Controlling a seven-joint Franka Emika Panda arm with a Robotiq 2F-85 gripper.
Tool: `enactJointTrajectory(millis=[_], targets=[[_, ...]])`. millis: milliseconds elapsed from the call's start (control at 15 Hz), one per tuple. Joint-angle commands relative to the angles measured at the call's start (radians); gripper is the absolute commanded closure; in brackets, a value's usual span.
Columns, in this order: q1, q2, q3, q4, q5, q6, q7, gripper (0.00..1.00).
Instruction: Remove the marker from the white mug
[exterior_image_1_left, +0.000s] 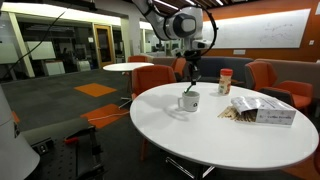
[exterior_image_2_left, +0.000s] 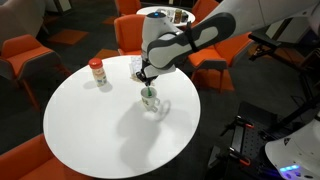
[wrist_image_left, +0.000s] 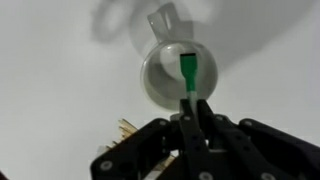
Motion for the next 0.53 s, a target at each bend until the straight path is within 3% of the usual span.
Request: enactJointTrajectory(millis=[0,67,467], targets=[[-0.052,-0.103,0.053,-0.062,0.047,-0.094,-0.026,1.00],[-0.053,-0.125,0.055,-0.073,0.038,-0.104,-0.023,1.00],[-0.115,-0.160,0.192,-0.124,0.182,-0.217,-0.290,1.00]])
